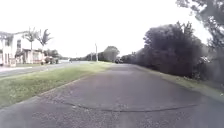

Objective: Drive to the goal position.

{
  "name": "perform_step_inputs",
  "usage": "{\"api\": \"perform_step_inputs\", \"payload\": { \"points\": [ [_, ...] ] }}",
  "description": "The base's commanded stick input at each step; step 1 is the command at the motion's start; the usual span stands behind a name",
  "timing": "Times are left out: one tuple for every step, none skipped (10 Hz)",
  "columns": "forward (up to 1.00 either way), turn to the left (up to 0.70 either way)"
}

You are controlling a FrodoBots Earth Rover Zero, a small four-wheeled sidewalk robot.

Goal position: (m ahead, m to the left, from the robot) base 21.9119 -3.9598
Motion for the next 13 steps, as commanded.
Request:
{"api": "perform_step_inputs", "payload": {
  "points": [
    [0.05,0.0],
    [0.05,0.0],
    [0.05,0.0],
    [0.05,0.0],
    [0.05,0.0],
    [0.06,0.0],
    [0.05,0.0],
    [0.05,0.0],
    [0.06,0.0],
    [0.05,0.0],
    [0.05,0.0],
    [0.06,0.0],
    [0.06,0.0]
  ]
}}
